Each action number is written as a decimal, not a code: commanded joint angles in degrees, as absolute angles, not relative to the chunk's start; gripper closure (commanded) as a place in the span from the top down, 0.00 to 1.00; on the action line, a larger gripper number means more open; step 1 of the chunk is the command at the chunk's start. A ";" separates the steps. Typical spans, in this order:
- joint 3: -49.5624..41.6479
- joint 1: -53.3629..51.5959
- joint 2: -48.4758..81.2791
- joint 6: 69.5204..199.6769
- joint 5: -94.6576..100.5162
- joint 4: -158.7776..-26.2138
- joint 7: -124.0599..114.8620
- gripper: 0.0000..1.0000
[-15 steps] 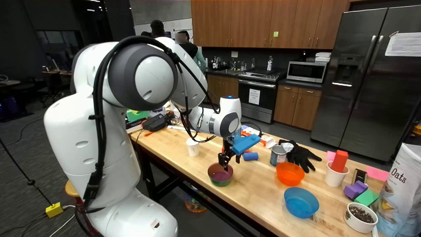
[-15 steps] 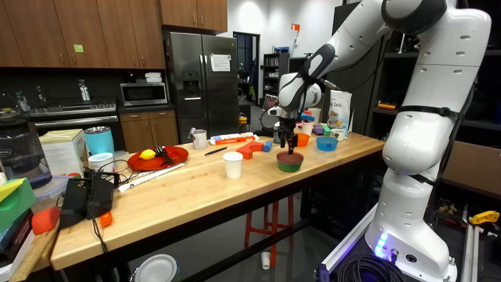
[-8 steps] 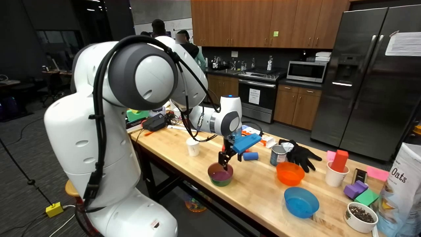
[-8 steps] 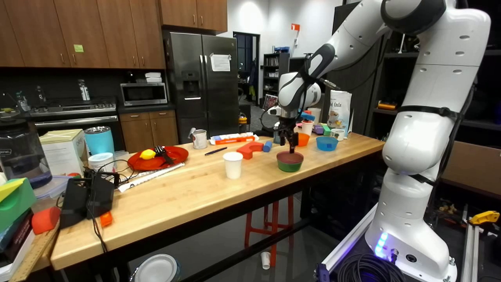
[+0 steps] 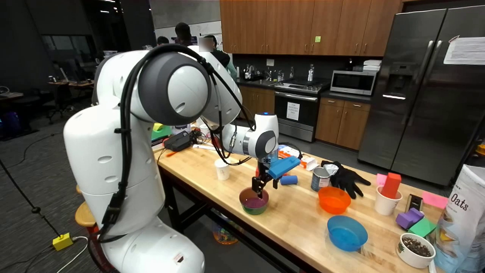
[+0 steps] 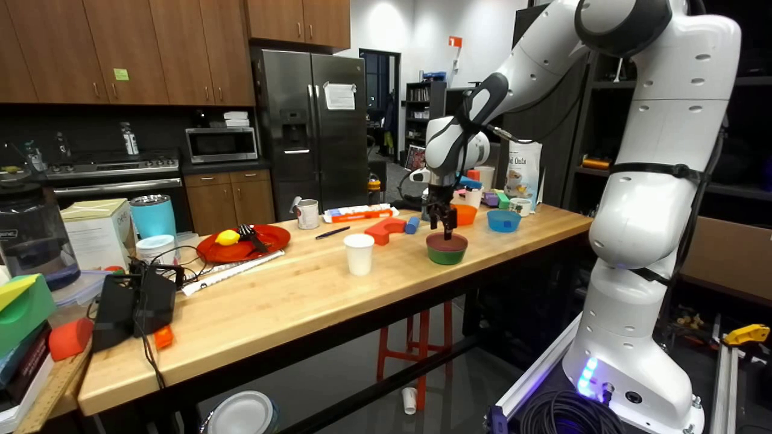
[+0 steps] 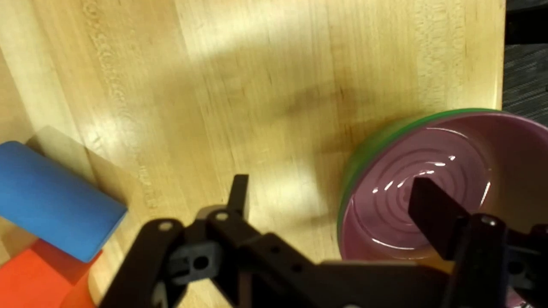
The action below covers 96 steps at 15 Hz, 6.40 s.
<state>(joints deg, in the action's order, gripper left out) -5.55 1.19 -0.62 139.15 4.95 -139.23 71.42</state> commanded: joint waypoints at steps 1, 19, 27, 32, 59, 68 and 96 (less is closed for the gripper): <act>-4.77 1.99 0.56 137.85 4.83 -137.31 71.30 0.65; -6.13 4.30 -5.68 139.29 10.03 -140.47 67.56 0.01; -10.17 9.68 -16.20 140.27 18.04 -149.70 60.10 0.02; -11.15 13.08 -21.13 139.85 24.46 -152.70 55.13 0.02; -16.24 19.73 -31.20 131.23 42.83 -152.85 33.21 0.06; -17.36 20.76 -29.54 133.39 42.50 -150.96 24.53 0.02; -22.95 20.43 -0.85 150.85 23.61 -129.68 27.92 0.02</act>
<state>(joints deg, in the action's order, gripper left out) -23.31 21.44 -4.16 148.26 30.00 -130.23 22.87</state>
